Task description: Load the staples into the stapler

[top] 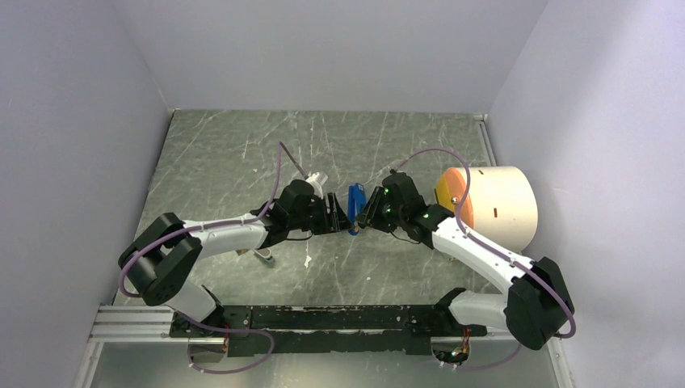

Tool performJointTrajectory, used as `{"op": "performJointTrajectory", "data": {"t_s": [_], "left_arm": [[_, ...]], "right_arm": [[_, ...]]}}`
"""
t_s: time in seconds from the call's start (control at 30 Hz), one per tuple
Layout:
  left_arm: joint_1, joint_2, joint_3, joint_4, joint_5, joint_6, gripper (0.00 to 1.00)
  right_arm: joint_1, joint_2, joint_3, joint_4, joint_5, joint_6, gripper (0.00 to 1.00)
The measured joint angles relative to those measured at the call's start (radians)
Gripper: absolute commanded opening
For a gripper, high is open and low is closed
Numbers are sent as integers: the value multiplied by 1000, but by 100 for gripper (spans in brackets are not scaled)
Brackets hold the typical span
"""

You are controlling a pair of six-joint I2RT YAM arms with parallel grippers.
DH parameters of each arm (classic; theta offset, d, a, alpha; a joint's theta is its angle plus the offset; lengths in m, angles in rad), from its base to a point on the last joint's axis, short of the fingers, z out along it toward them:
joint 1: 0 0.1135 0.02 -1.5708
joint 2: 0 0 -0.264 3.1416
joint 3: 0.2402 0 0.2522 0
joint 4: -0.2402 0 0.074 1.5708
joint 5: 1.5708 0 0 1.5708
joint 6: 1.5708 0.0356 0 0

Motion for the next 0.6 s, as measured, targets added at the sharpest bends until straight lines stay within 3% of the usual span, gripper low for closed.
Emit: {"op": "performJointTrajectory", "data": {"t_s": [0.2,0.5,0.6], "left_arm": [[0,0,-25,59,8,-23,42],[0,-3,-50,109,27,-32,30],[0,-3,-50,121,45,-29,7]], "right_arm": [[-3,-14,-24,49,-61,50,19],[-4,-31,-26,56,-89,68,19],[-4,-31,-26,60,-102,72,22]]}}
